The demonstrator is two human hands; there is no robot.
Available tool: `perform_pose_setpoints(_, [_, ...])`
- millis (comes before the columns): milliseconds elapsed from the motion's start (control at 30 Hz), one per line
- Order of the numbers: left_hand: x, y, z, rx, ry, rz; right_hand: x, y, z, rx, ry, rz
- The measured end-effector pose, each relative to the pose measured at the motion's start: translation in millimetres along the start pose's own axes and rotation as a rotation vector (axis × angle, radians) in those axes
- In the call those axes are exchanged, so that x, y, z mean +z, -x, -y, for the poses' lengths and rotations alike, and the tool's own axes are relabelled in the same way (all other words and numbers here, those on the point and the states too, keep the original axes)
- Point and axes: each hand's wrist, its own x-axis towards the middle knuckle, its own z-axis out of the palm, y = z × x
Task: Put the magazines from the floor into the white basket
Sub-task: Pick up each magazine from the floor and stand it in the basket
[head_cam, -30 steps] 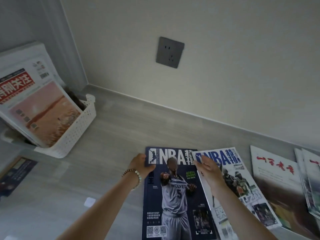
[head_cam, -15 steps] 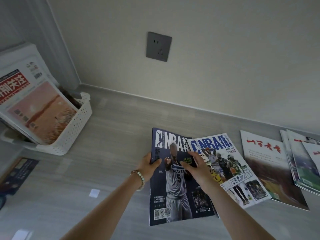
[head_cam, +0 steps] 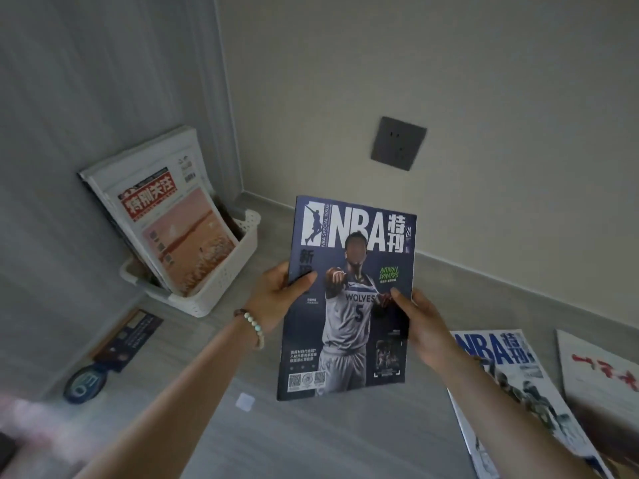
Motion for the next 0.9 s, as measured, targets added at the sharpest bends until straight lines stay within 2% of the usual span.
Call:
perform_pose_setpoints(167, [-58, -9, -27, 0.070, 0.084, -0.375, 84, -42, 67, -0.182, 0.010, 0.057])
perform_pose_setpoints(300, [-113, -11, -47, 0.208, 0.178, -0.456, 162, -73, 112, -0.330, 0.040, 0.193])
perform_pose_setpoints(433, [-161, -10, -59, 0.274, 0.016, -0.624, 237, -103, 135, -0.389, 0.055, 0.346])
perform_pose_setpoints(567, [-188, -12, -51, 0.254, -0.045, -0.811, 300, -128, 134, -0.390, 0.070, 0.452])
perform_pose_setpoints(700, [-197, -19, -25, 0.145, 0.029, -0.969, 336, -151, 113, -0.390, 0.120, 0.496])
perform_pose_setpoints(800, [-198, -20, 0, 0.050, 0.063, -1.018, 342, -169, 87, -0.378, 0.177, 0.504])
perform_pose_setpoints(900, [-196, -18, 20, 0.034, -0.035, -1.019, 340, -182, 64, -0.347, 0.236, 0.523])
